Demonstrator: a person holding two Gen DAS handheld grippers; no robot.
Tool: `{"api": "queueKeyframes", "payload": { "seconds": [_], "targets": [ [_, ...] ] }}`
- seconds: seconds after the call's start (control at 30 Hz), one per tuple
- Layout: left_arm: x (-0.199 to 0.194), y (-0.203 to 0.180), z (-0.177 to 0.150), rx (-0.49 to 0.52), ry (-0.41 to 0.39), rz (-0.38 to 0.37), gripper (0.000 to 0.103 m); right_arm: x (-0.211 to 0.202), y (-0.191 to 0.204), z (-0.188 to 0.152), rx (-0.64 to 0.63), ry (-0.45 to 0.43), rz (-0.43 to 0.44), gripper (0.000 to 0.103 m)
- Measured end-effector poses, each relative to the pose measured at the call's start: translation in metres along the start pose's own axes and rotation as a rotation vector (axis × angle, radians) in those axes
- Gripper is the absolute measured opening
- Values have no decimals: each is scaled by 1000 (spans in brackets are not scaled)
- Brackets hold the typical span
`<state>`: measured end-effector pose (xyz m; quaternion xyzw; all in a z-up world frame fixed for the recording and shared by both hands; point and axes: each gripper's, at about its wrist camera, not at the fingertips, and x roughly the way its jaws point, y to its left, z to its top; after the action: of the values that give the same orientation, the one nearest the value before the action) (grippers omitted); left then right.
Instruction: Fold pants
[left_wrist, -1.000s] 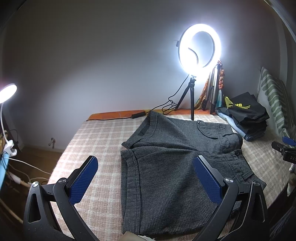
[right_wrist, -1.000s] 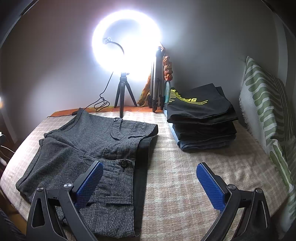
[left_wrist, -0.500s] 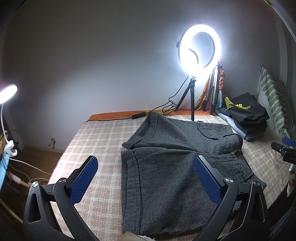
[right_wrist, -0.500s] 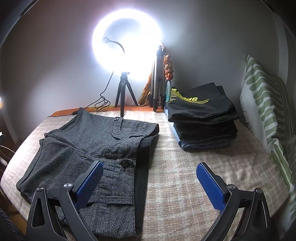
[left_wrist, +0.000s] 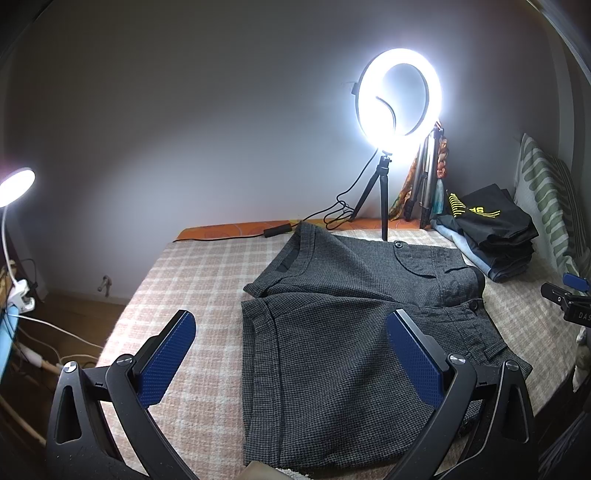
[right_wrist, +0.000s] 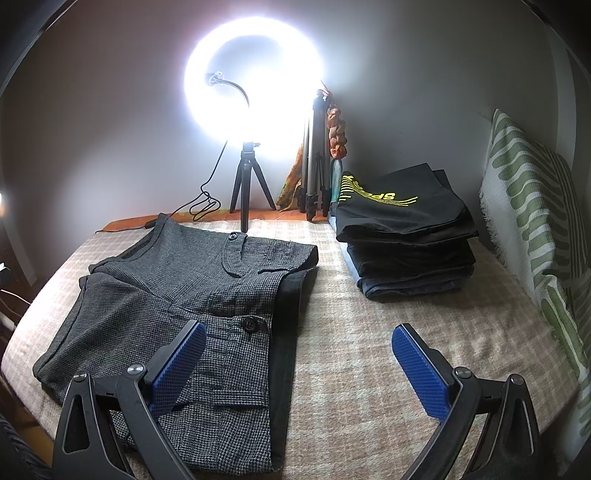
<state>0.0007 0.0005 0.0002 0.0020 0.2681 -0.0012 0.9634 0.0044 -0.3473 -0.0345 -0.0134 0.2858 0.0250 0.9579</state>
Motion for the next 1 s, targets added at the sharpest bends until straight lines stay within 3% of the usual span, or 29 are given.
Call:
{"api": "queueKeyframes", "payload": {
  "seconds": [0.77, 1.0],
  "targets": [
    [3, 2, -1, 1, 9, 2, 103, 5, -2, -3, 14, 11, 11, 102],
    [19, 15, -8, -10, 71, -10, 103, 10, -2, -5, -12, 30, 35, 102]
  ]
}}
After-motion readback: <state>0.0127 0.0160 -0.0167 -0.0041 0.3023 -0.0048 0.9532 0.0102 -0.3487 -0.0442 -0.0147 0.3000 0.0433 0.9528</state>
